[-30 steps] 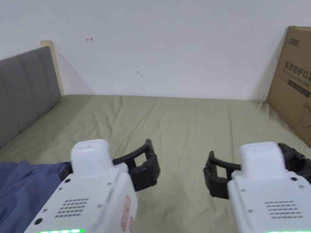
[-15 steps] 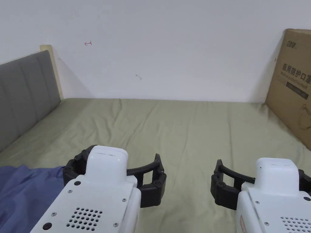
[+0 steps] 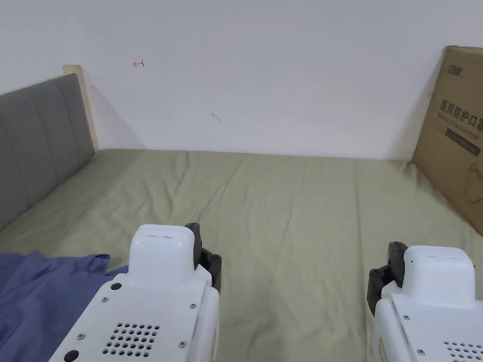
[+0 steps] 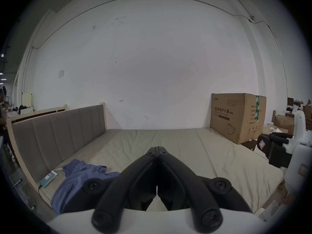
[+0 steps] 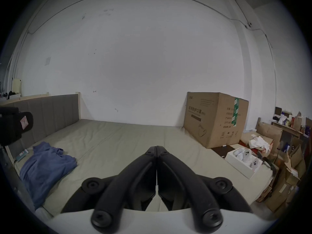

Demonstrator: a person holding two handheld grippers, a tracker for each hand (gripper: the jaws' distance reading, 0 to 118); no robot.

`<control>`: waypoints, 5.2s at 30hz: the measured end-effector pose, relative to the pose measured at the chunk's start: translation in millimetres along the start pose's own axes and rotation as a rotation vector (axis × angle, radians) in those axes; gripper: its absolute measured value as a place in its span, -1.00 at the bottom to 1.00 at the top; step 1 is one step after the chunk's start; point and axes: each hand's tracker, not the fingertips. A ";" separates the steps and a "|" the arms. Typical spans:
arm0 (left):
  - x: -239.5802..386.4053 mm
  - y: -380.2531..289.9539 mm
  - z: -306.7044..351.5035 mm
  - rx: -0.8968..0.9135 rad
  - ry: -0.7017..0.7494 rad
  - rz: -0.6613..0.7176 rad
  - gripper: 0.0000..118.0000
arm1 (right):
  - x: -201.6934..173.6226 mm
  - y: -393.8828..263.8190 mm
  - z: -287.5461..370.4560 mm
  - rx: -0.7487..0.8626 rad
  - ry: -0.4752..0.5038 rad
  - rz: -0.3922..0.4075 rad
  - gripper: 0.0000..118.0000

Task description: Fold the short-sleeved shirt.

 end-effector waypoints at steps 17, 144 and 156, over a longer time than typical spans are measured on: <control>-117.3 15.8 63.7 -0.040 0.404 0.004 -1.00 | -131.9 15.6 7.1 -0.018 0.478 0.035 -1.00; 29.0 -156.8 -357.3 -0.994 -0.301 0.127 0.53 | 104.1 -109.8 -133.6 -0.612 -0.109 -0.222 -1.00; 14.9 -188.4 -330.7 -0.944 -0.366 0.225 -0.86 | 104.2 -112.6 -158.4 -0.664 -0.101 -0.215 -1.00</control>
